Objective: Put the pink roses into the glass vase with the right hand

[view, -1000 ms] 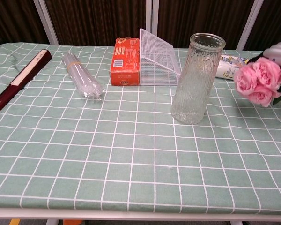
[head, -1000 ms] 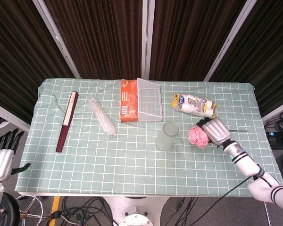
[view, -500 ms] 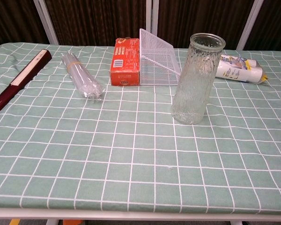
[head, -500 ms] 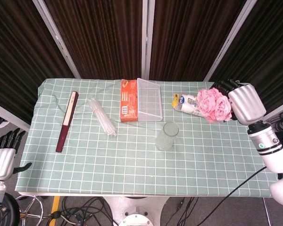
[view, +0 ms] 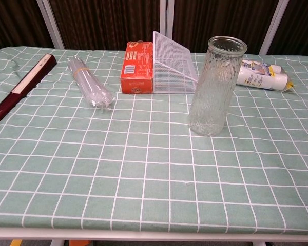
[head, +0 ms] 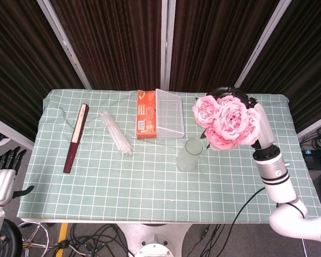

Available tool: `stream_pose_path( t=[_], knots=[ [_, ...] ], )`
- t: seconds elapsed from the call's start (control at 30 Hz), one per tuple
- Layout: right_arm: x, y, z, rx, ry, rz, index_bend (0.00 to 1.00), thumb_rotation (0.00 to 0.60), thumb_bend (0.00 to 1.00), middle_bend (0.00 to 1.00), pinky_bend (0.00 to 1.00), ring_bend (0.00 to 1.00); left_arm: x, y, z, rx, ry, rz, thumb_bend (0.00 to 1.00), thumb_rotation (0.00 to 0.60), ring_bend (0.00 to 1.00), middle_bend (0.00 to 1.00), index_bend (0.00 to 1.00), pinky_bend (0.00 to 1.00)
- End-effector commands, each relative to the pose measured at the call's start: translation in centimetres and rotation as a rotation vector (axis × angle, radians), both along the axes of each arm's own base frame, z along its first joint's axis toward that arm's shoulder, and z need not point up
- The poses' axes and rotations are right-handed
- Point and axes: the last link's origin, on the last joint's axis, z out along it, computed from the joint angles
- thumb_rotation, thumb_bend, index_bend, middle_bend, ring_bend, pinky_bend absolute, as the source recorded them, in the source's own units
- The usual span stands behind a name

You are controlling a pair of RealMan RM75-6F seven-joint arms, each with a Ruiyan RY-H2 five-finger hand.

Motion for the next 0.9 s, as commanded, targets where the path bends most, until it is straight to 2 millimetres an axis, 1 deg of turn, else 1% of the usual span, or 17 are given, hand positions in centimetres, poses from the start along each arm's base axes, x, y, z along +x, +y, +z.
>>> stream_pose_path(
  t=[0.03,0.1,0.17,0.37,0.6,0.77,0.9],
  knots=[
    [0.7,0.8,-1.6,0.123,-0.089,0.021,0.38,0.600,0.31,0.32,0.58,0.28,-0.1,0.0,0.0,0.000,-0.001,0.001,0.00,0.600,0.00,0.00,0.07,0.10],
    [0.5,1.0,-2.2,0.198,-0.123,0.012,0.38,0.600,0.31,0.32,0.58,0.28,-0.1,0.0,0.0,0.003,-0.003,-0.006,0.00,0.600,0.00,0.00,0.07,0.10],
    [0.2,0.8,-2.4,0.235,-0.136,-0.003,0.38,0.600,0.31,0.32,0.58,0.28,-0.2,0.0,0.0,0.004,-0.003,-0.008,0.00,0.600,0.00,0.00,0.07,0.10],
    [-1.3,0.0,-3.5,0.277,-0.131,-0.049,0.38,0.600,0.31,0.32,0.58,0.28,-0.4,0.0,-0.2,-0.001,-0.004,0.001,0.00,0.600,0.00,0.00,0.07,0.10],
    [-3.7,-1.3,-5.3,0.315,-0.147,-0.097,0.38,0.600,0.31,0.32,0.58,0.27,-0.8,0.1,-0.2,0.002,-0.010,0.010,0.00,0.600,0.00,0.00,0.07,0.10],
    [-5.2,-2.0,-6.7,0.321,-0.140,-0.113,0.38,0.600,0.31,0.32,0.54,0.27,-1.0,0.1,-0.4,-0.012,-0.025,-0.016,0.00,0.600,0.00,0.00,0.07,0.10],
    [-6.2,-2.6,-8.3,0.354,-0.129,-0.123,0.38,0.600,0.29,0.32,0.49,0.25,-1.2,0.1,-0.4,-0.003,-0.026,-0.030,0.00,0.600,0.00,0.00,0.07,0.10]
  ],
)
